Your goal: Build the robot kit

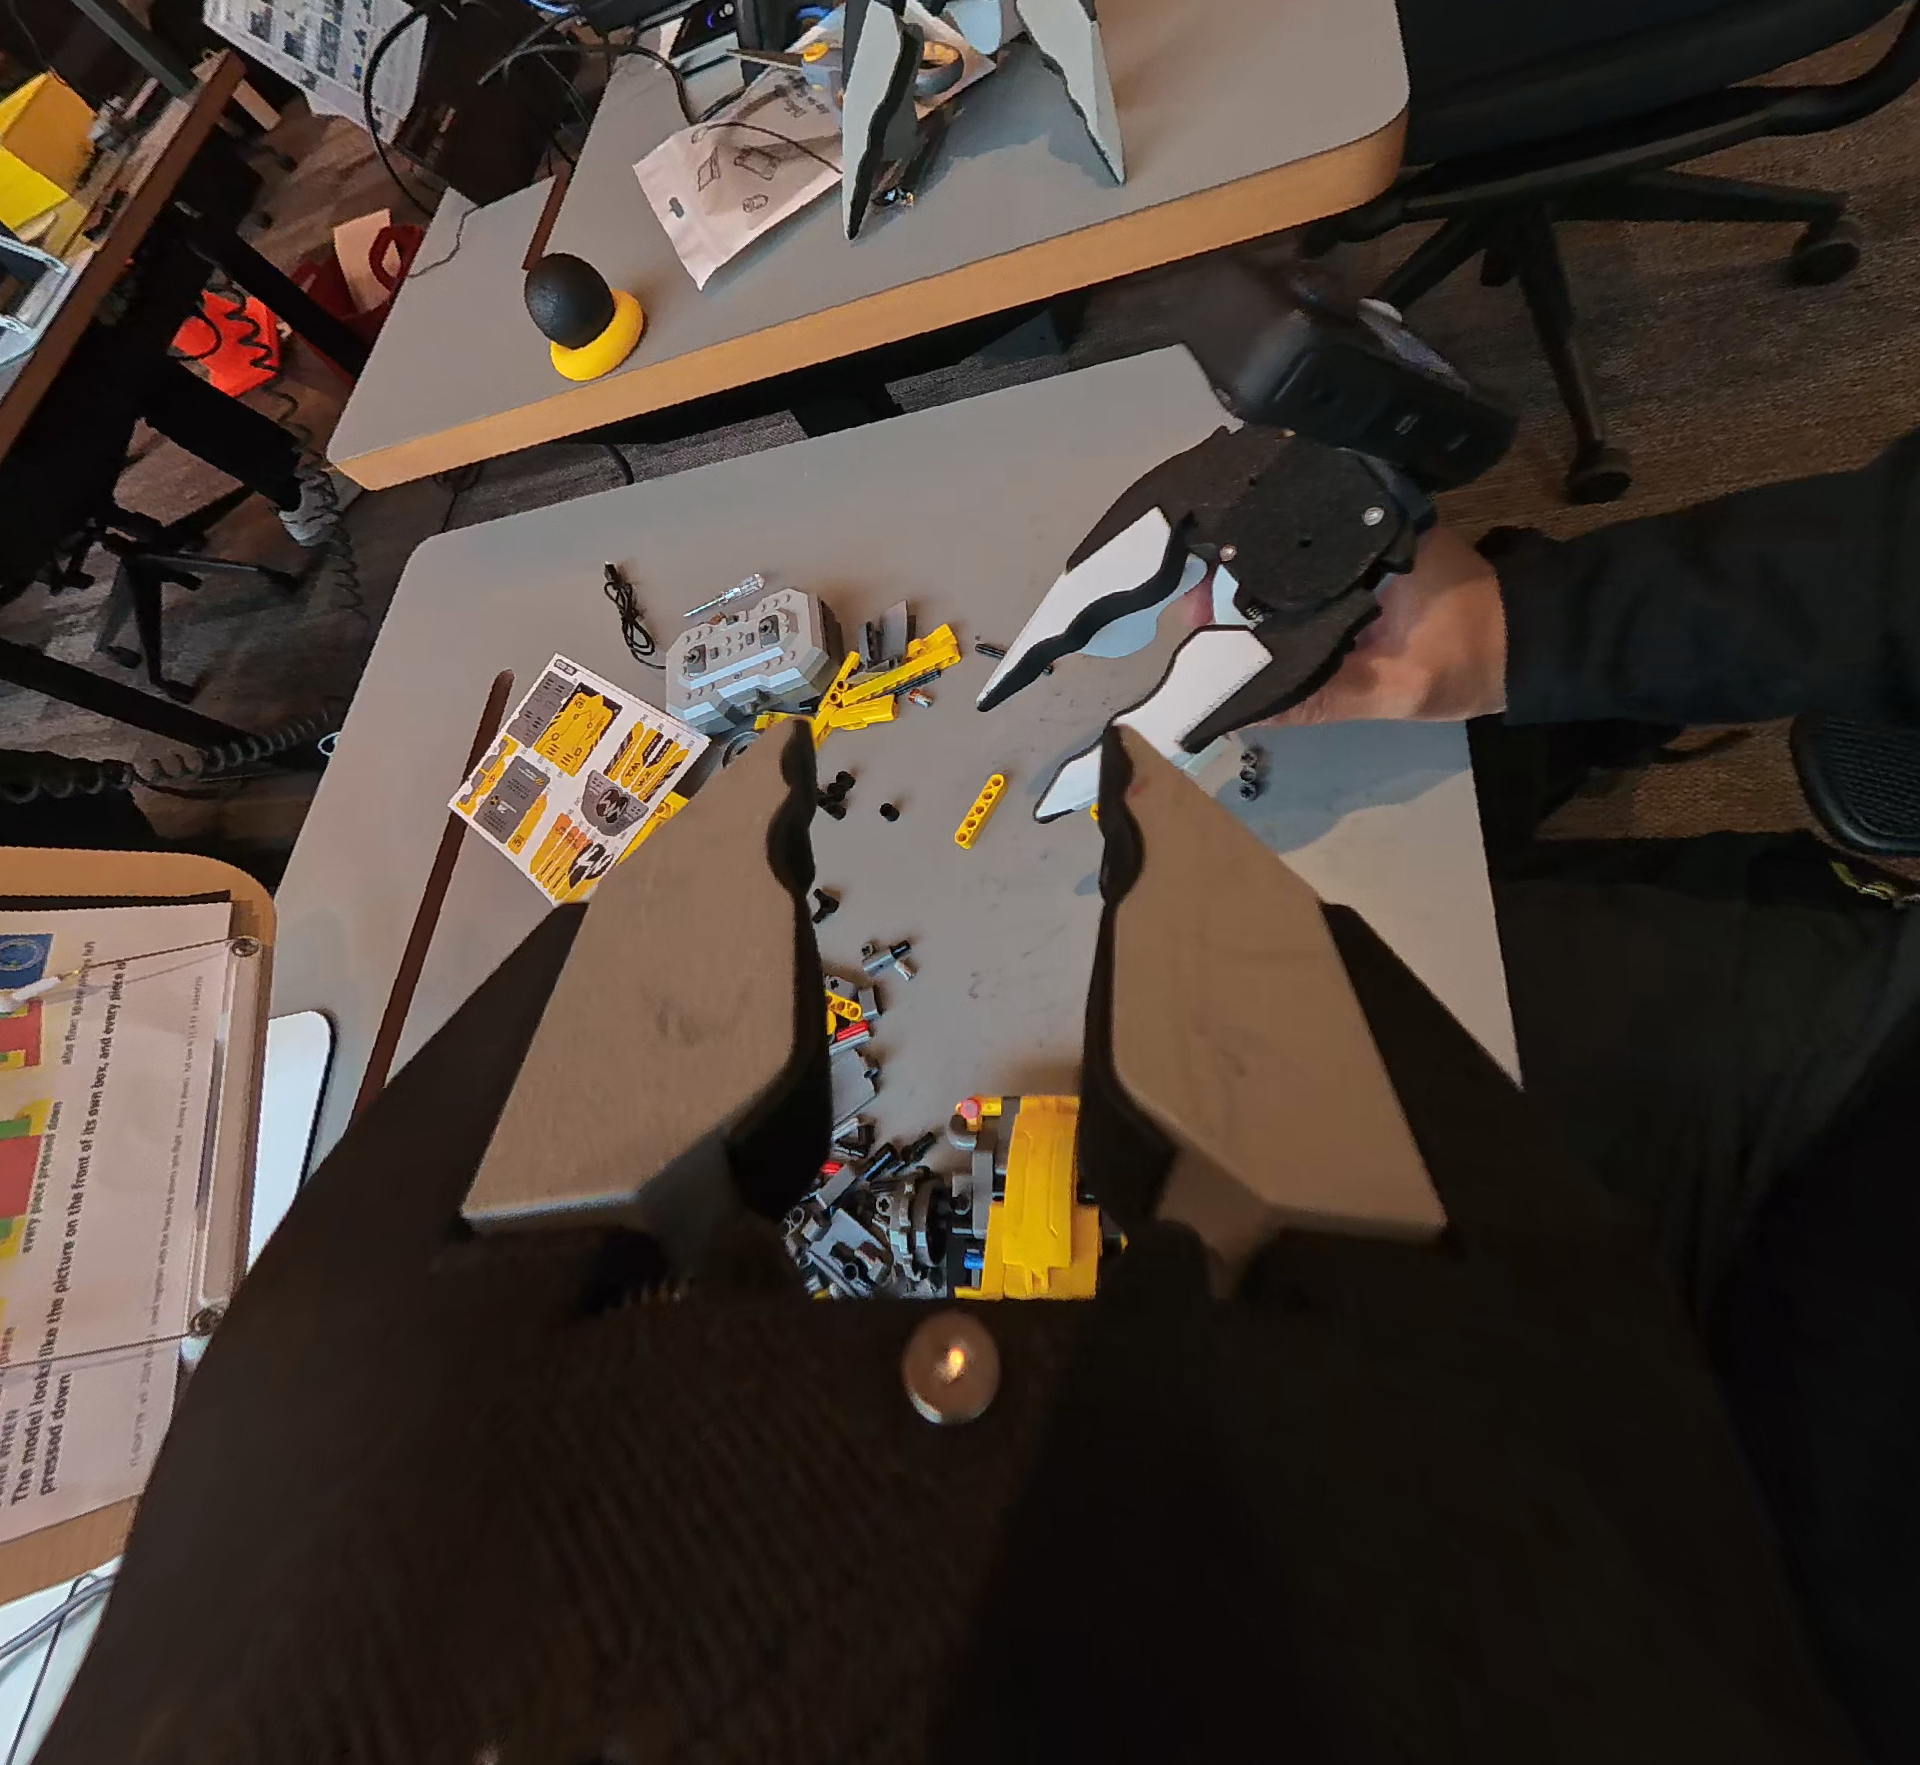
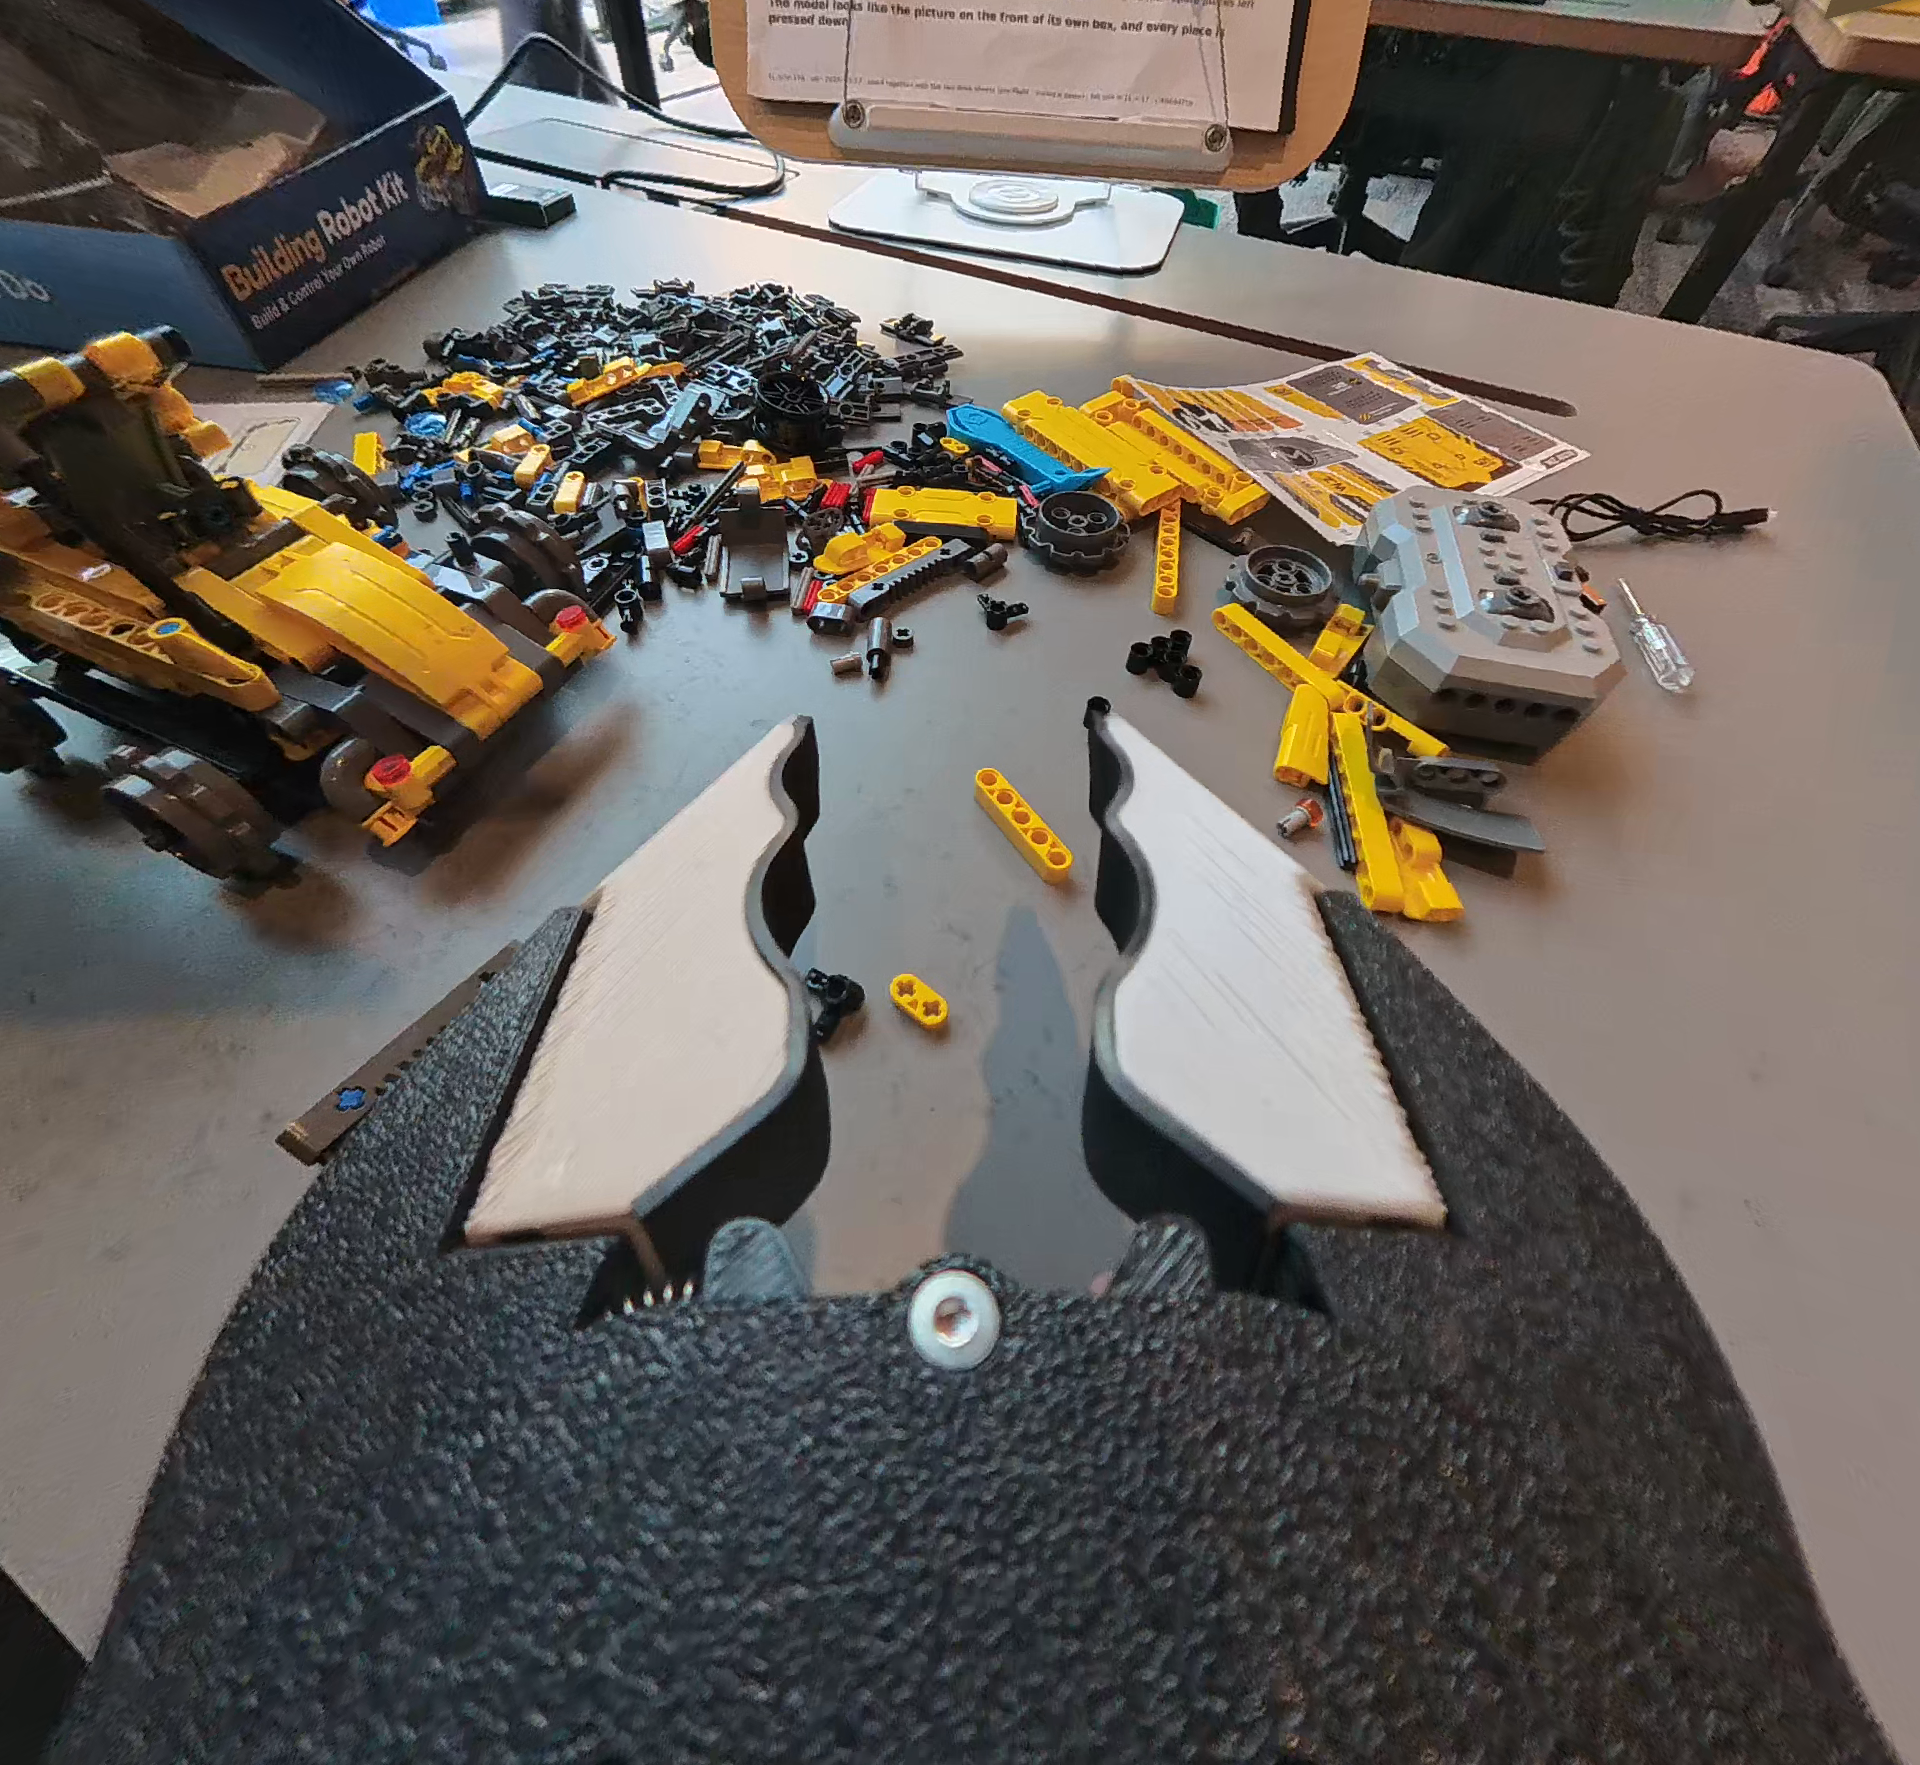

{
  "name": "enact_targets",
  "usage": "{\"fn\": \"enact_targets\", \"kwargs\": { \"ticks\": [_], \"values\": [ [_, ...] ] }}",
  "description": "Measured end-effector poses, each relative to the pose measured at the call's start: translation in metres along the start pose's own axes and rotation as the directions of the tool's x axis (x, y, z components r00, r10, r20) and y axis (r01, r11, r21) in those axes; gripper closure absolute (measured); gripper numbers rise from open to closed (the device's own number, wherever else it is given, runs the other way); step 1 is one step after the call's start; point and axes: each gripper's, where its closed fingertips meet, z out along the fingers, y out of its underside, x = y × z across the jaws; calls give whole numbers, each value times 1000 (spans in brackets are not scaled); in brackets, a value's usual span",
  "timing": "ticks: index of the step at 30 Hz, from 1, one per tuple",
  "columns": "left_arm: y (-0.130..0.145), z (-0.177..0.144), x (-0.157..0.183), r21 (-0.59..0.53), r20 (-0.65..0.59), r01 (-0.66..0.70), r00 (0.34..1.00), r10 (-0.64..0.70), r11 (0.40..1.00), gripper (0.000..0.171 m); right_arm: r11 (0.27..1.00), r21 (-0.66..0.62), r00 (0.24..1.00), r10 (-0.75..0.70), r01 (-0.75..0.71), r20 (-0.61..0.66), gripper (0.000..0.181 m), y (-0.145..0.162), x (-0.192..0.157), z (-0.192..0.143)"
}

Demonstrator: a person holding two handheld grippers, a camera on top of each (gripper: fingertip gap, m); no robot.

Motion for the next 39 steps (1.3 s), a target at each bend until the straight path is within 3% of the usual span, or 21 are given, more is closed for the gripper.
{"fn": "enact_targets", "kwargs": {
  "ticks": [19, 33, 39],
  "values": [
    [23, 32, -4, -120, 27, -3, 1000, 6, 993, 119, 989, 144, 998, 11, -19, 61, 132, -17, -5, -17],
    [11, 28, -1, -83, 26, -18, 999, 20, 996, 119, 993, 118, 998, -8, 0, 65, 133, -15, -8, -13],
    [21, 38, -6, -123, 26, -5, 1000, 8, 992, 118, 991, 137, 997, -10, 0, 74, 133, -17, -9, -15]
  ]
}}
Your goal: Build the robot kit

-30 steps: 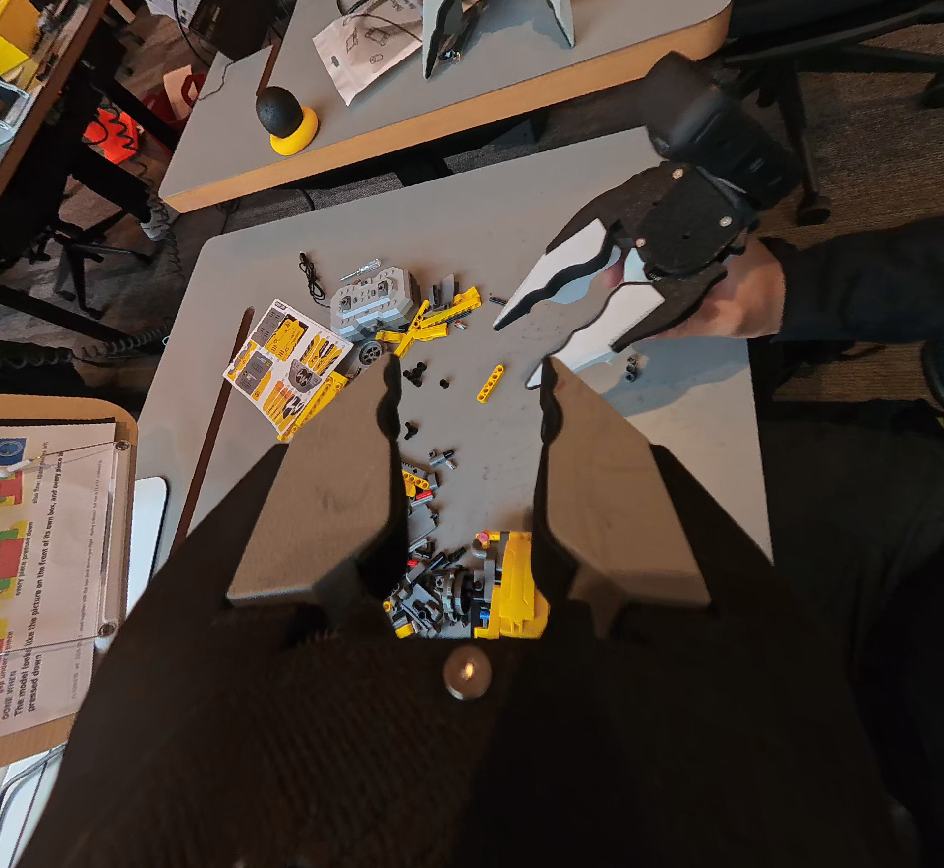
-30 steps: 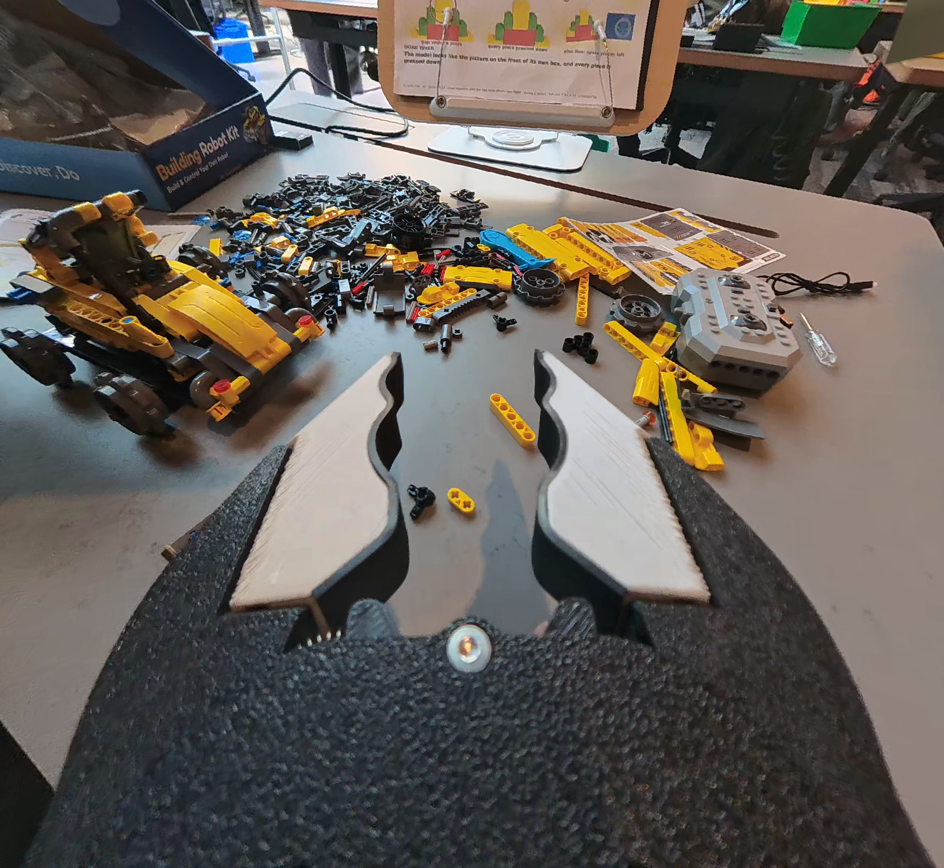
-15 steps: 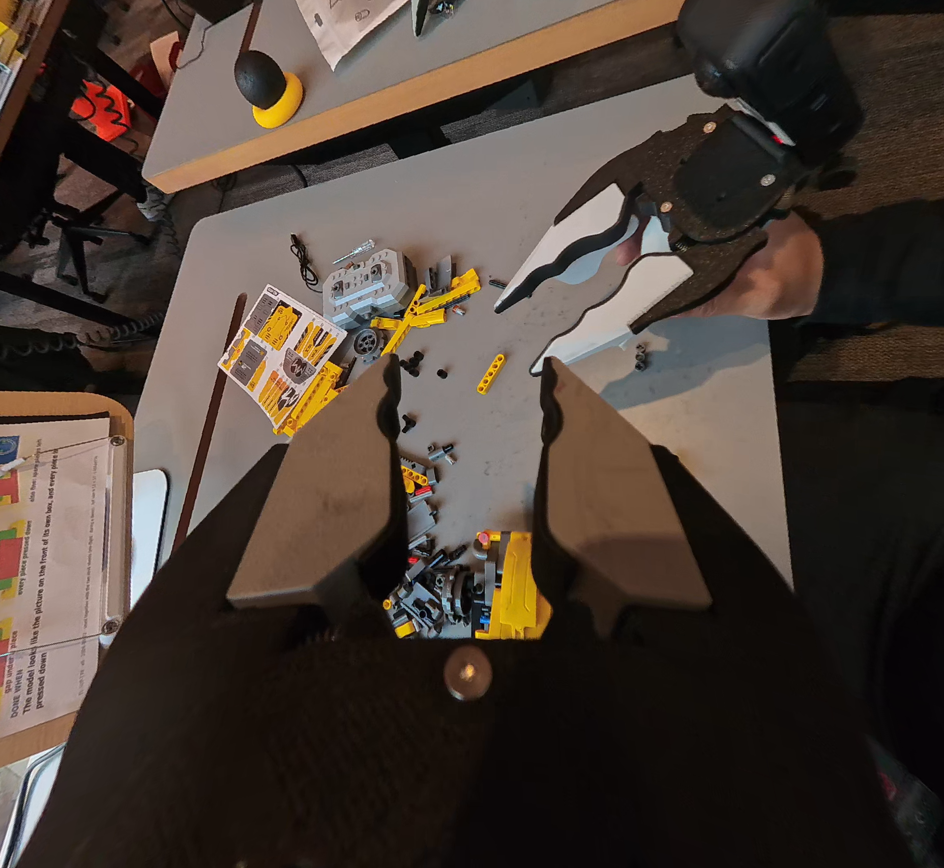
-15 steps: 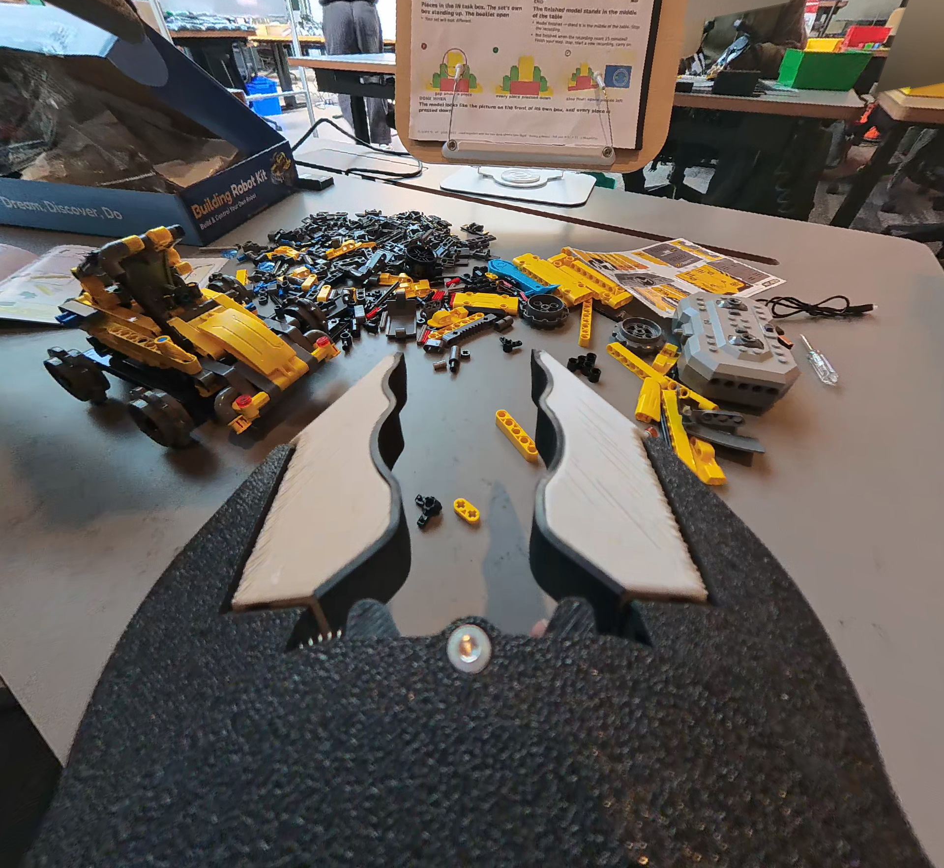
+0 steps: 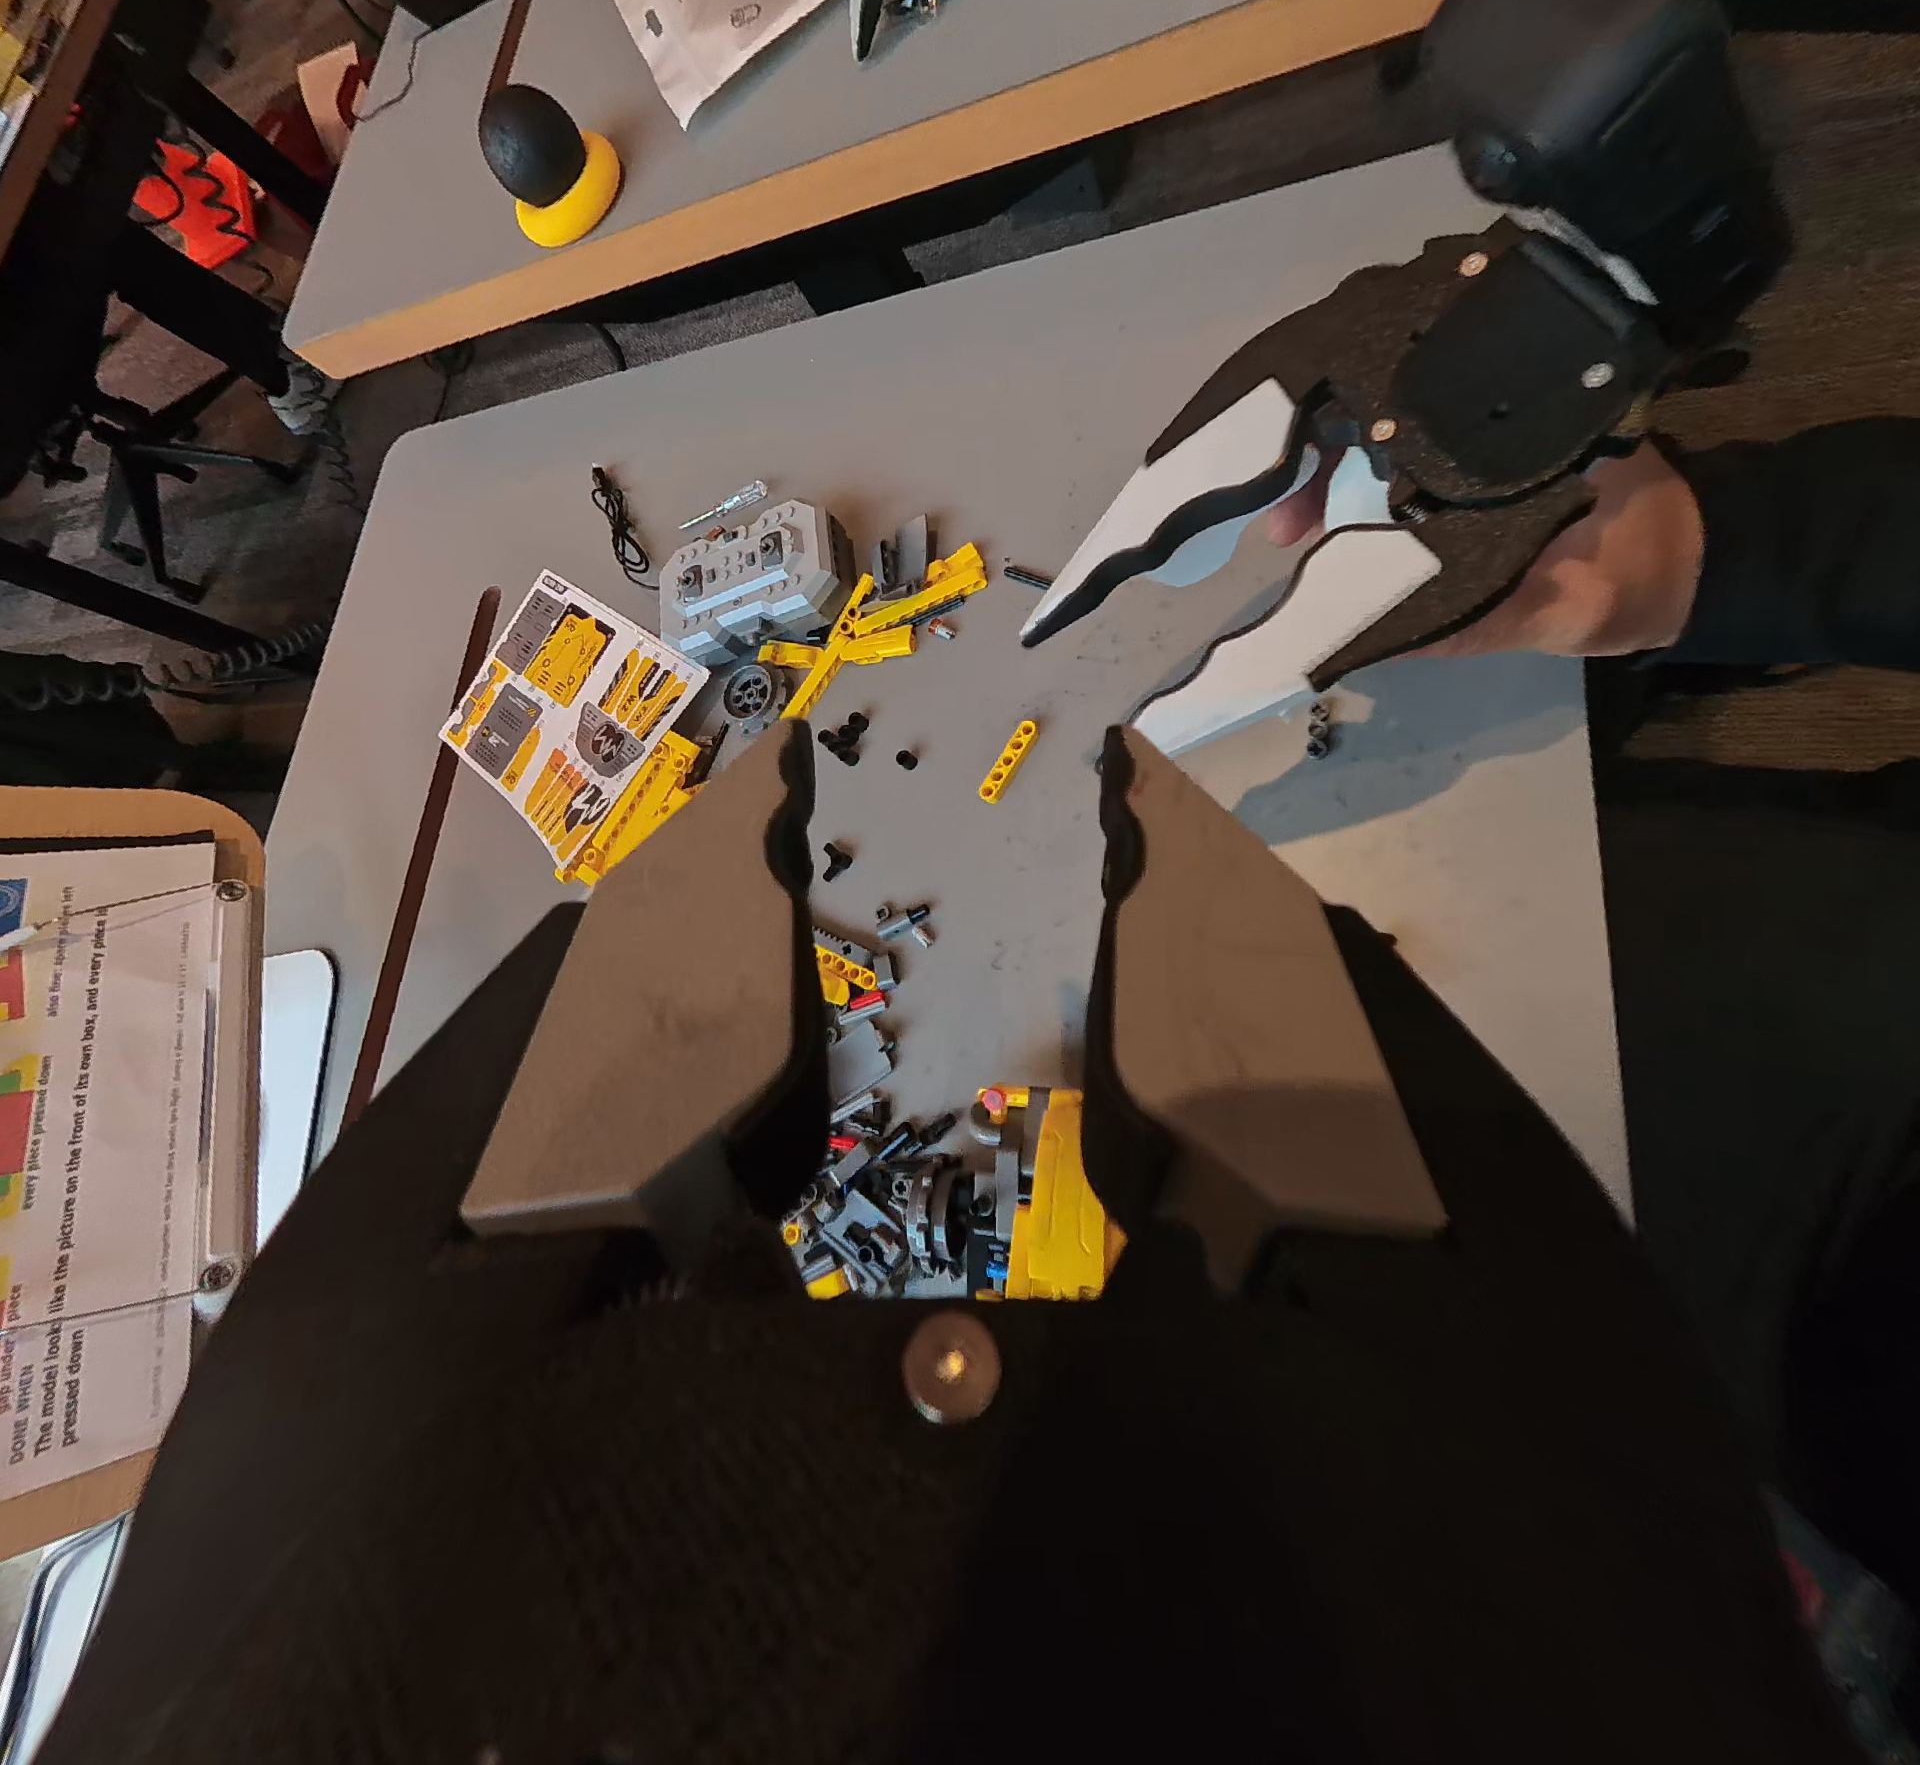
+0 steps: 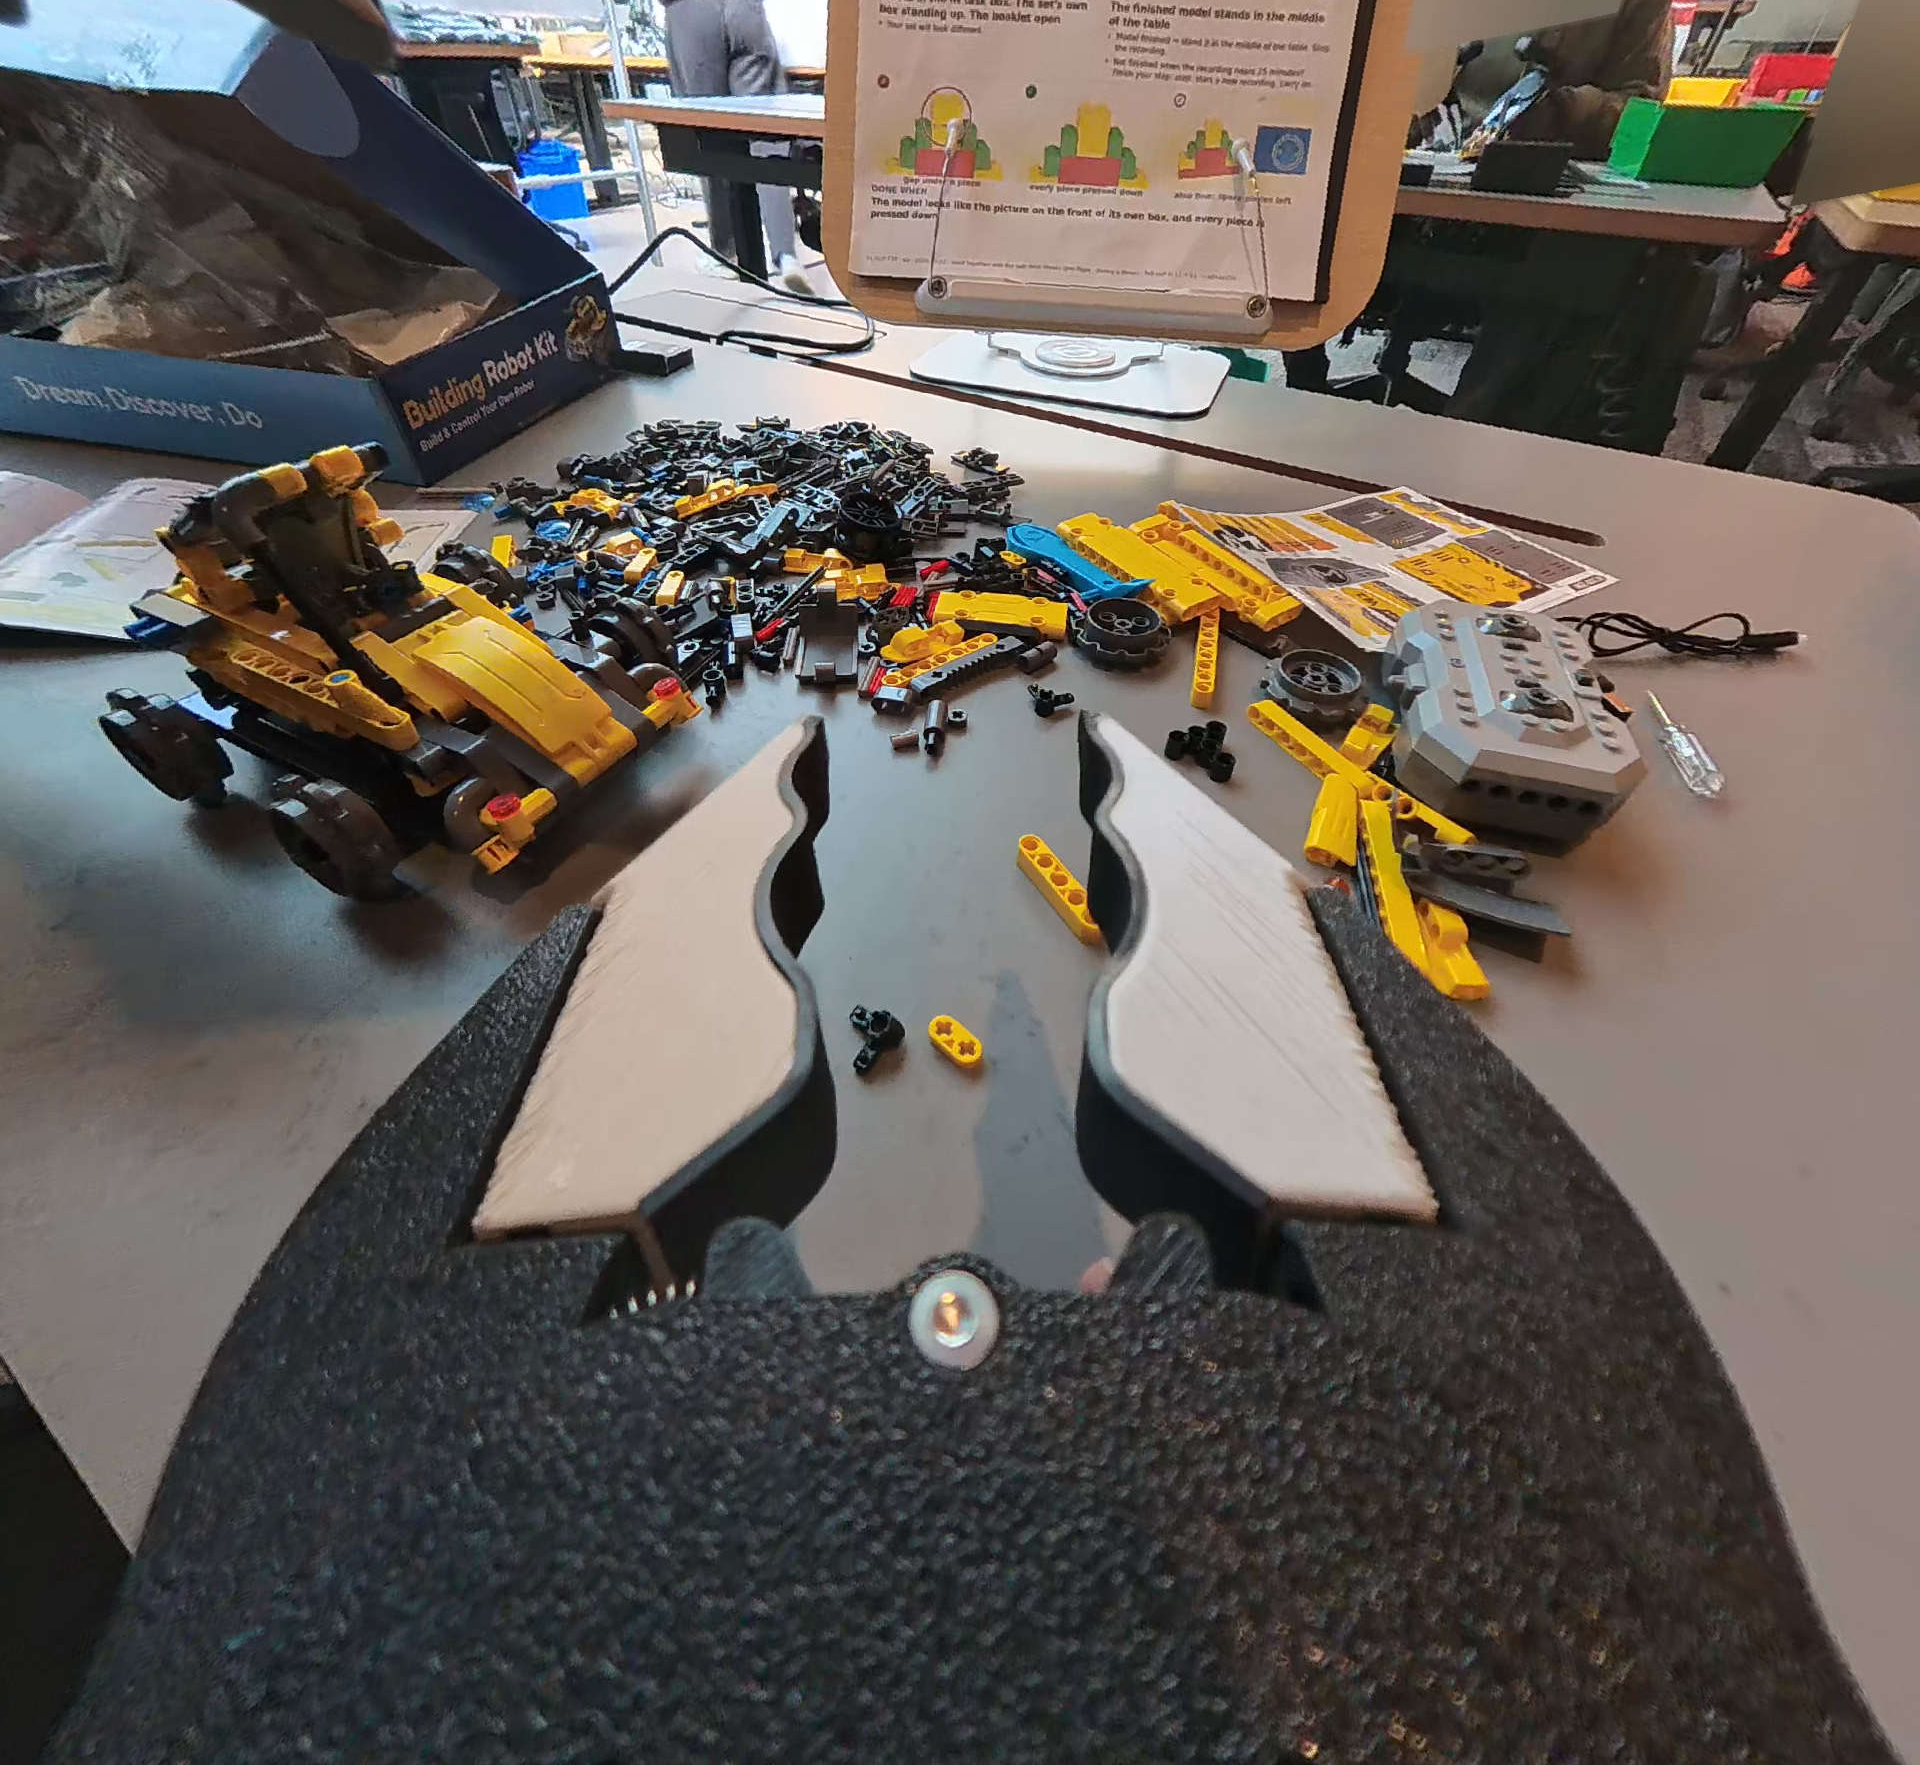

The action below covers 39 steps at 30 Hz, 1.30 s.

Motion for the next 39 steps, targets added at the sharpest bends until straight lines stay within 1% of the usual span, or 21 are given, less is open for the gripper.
{"fn": "enact_targets", "kwargs": {
  "ticks": [3, 5, 6, 8, 9, 10, 11, 13, 16, 19, 22, 25, 28, 30, 35, 39],
  "values": [
    [4, 2, -5, -15, 10, 3, 1000, -2, 1000, 119, 999, 34, 1000, 6, -5, -19, 135, -5, 3, -4],
    [8, 1, -12, -19, 18, 22, 1000, -22, 1000, 119, 998, 62, 998, 31, -28, -48, 137, -8, 12, -9],
    [11, 0, -17, -22, 26, 35, 999, -34, 999, 119, 995, 82, 997, 61, -56, -53, 141, -10, 17, -13],
    [15, -3, -27, -19, 38, 60, 998, -59, 998, 119, 986, 116, 991, 127, -121, -50, 154, -12, 26, -25],
    [17, -5, -32, -14, 42, 75, 996, -74, 997, 119, 984, 120, 989, 140, -132, -57, 159, -12, 30, -33],
    [19, -7, -37, -11, 46, 89, 995, -88, 996, 119, 985, 108, 988, 138, -131, -63, 160, -9, 34, -40],
    [22, -8, -41, -12, 52, 101, 994, -100, 995, 119, 989, 76, 990, 129, -125, -57, 160, -4, 34, -46],
    [25, -10, -49, -11, 65, 118, 991, -117, 993, 119, 992, -42, 993, 116, -116, 0, 163, 15, 26, -53],
    [24, -12, -54, 2, 69, 135, 988, -134, 991, 119, 974, -220, 994, 78, -60, 77, 158, 43, 8, -60],
    [24, -11, -52, -4, 71, 124, 990, -124, 992, 119, 931, -365, 978, 56, 21, 201, 155, 68, -17, -65],
    [24, -9, -49, -10, 64, 116, 991, -115, 993, 119, 874, -475, 972, 14, 103, 236, 154, 92, -21, -65],
    [23, -8, -47, -12, 61, 111, 992, -110, 994, 119, 846, -516, 959, 18, 136, 283, 155, 102, -26, -61],
    [23, -6, -44, -16, 58, 105, 993, -104, 994, 119, 838, -531, 952, 46, 128, 304, 170, 102, -28, -59],
    [24, -4, -42, -26, 56, 98, 994, -96, 995, 119, 837, -533, 949, 61, 121, 310, 174, 102, -28, -60],
    [19, -6, -39, -13, 51, 86, 995, -85, 996, 119, 827, -554, 949, 96, 92, 300, 175, 101, -27, -55],
    [16, -10, -36, -3, 46, 77, 996, -77, 997, 119, 805, -573, 953, 34, 153, 302, 175, 100, -27, -46]
  ]
}}
